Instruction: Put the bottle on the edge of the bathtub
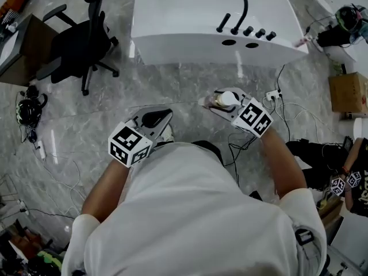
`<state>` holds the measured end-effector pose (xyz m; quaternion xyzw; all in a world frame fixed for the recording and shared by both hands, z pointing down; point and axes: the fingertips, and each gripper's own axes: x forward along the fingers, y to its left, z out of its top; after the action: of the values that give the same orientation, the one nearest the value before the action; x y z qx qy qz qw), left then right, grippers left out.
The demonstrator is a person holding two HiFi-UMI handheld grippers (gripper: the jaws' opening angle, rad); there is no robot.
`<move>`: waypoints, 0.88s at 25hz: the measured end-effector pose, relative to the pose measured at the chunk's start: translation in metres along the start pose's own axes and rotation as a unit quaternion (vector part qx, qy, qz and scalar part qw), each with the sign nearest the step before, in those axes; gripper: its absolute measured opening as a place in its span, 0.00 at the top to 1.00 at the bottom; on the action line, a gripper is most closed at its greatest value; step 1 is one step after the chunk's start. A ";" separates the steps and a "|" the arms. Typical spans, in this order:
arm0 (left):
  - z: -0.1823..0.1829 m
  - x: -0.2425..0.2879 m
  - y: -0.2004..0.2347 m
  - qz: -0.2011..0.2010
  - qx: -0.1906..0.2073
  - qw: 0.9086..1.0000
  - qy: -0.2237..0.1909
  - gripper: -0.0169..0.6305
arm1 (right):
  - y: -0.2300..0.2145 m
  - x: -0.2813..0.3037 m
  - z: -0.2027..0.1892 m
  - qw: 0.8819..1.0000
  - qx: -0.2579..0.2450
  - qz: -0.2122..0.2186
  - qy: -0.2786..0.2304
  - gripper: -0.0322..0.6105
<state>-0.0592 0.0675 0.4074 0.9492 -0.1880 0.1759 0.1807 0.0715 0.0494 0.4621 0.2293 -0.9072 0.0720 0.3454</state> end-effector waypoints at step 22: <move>0.063 0.068 0.177 0.034 -0.050 0.998 0.012 0.95 | -0.285 0.166 0.015 0.998 -0.054 0.009 0.022 0.60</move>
<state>-0.0575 -0.1310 0.4291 0.9299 -0.2262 0.1837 0.2245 0.0867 -0.2671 0.5523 0.2006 -0.9038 0.0311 0.3768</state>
